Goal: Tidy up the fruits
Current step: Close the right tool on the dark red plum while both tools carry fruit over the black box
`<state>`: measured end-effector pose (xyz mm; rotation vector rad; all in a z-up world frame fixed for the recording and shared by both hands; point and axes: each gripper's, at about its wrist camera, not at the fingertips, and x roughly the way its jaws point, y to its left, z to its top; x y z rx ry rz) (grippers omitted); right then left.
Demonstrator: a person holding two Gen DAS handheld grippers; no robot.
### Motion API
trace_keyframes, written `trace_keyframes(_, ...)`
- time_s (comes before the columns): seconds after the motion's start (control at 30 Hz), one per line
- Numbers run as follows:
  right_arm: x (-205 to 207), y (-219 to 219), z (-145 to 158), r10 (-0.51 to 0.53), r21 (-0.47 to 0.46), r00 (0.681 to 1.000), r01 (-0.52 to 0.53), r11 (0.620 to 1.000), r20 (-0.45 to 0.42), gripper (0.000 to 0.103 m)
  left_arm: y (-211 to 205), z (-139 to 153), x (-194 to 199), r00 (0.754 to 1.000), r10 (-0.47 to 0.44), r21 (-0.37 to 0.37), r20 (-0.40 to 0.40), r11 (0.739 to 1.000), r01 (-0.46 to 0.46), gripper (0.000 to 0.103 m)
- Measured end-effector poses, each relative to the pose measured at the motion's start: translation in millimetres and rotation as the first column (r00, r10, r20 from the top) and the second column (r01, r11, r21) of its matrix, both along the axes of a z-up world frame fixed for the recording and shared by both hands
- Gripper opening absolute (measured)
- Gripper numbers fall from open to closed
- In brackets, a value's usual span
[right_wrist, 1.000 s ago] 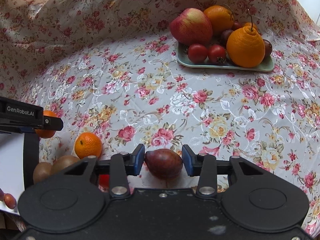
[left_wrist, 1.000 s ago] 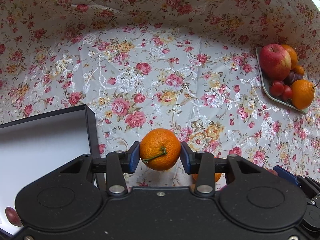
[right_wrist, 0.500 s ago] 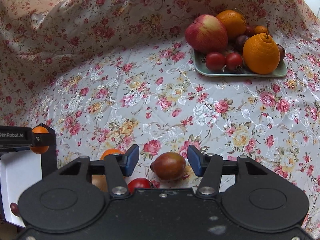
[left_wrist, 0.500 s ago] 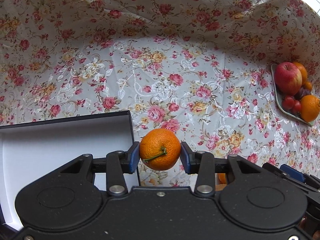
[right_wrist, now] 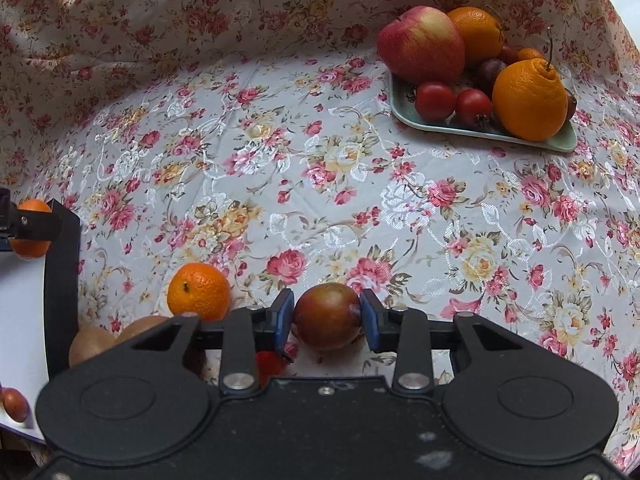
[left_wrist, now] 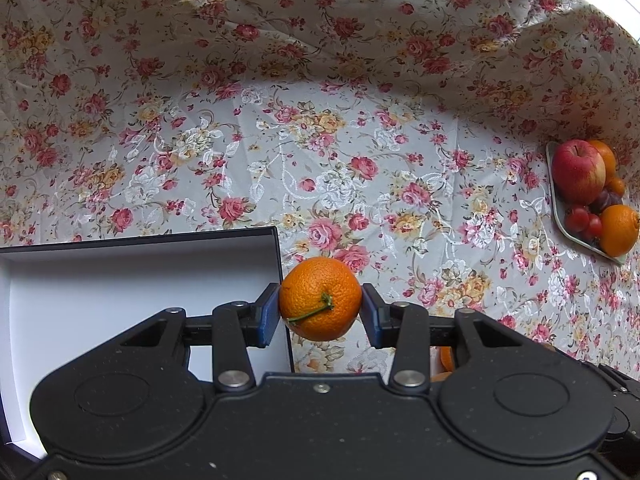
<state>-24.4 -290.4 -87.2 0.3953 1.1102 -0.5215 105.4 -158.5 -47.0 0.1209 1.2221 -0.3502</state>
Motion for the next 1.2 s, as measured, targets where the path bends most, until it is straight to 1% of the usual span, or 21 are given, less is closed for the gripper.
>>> trace_keyframes(0.13,0.2,-4.4,10.9,-0.042,0.010,0.998,0.042,0.999,0.048,0.038,6.1,3.5,1.6,1.000,0.018,0.003,0.008,1.000,-0.018,0.050)
trace_keyframes(0.23,4.6,0.2,22.7,-0.031,0.006,0.996,0.031,1.000,0.088,0.038,12.8,7.0,4.5,0.999,0.038,0.000,0.011,0.999,-0.038,0.050)
trace_keyframes(0.47,29.5,40.2,46.7,0.078,0.024,0.977,-0.084,0.996,0.198,0.038,45.4,20.4,18.1,0.990,0.140,-0.006,0.032,0.990,-0.140,0.050)
trace_keyframes(0.63,53.5,84.5,51.7,0.175,0.051,0.957,-0.192,0.980,0.232,0.038,82.9,28.9,18.9,0.971,0.228,0.007,0.065,0.973,-0.229,0.050)
trace_keyframes(0.73,65.7,113.2,50.0,0.234,0.070,0.942,-0.257,0.964,0.239,0.038,110.0,28.2,13.6,0.953,0.291,0.049,0.089,0.954,-0.296,0.050)
trace_keyframes(0.8,71.8,130.5,48.2,0.269,0.086,0.933,-0.297,0.951,0.239,0.038,127.3,24.2,9.2,0.940,0.324,0.105,0.108,0.936,-0.335,0.050)
trace_keyframes(0.87,77.3,149.4,46.2,0.305,0.098,0.922,-0.336,0.937,0.239,0.038,144.2,19.9,1.5,0.930,0.354,0.133,0.098,0.922,-0.364,0.050)
trace_keyframes(0.93,82.4,166.2,44.2,0.341,0.103,0.909,-0.373,0.922,0.238,0.038,159.2,16.7,-7.3,0.924,0.375,0.133,0.070,0.915,-0.381,0.049)
trace_keyframes(1.03,86.3,190.6,40.3,0.394,0.111,0.888,-0.427,0.897,0.236,0.038,173.5,13.9,-17.0,0.920,0.388,0.141,0.059,0.909,-0.393,0.049)
trace_keyframes(1.1,87.0,203.2,36.1,0.422,0.120,0.877,-0.455,0.882,0.228,0.038,180.2,13.3,-19.5,0.917,0.397,0.120,0.046,0.909,-0.399,0.049)
trace_keyframes(1.2,87.9,213.8,28.3,0.440,0.129,0.875,-0.469,0.874,0.204,0.038,188.9,10.3,-18.0,0.913,0.406,0.082,0.022,0.910,-0.407,0.050)
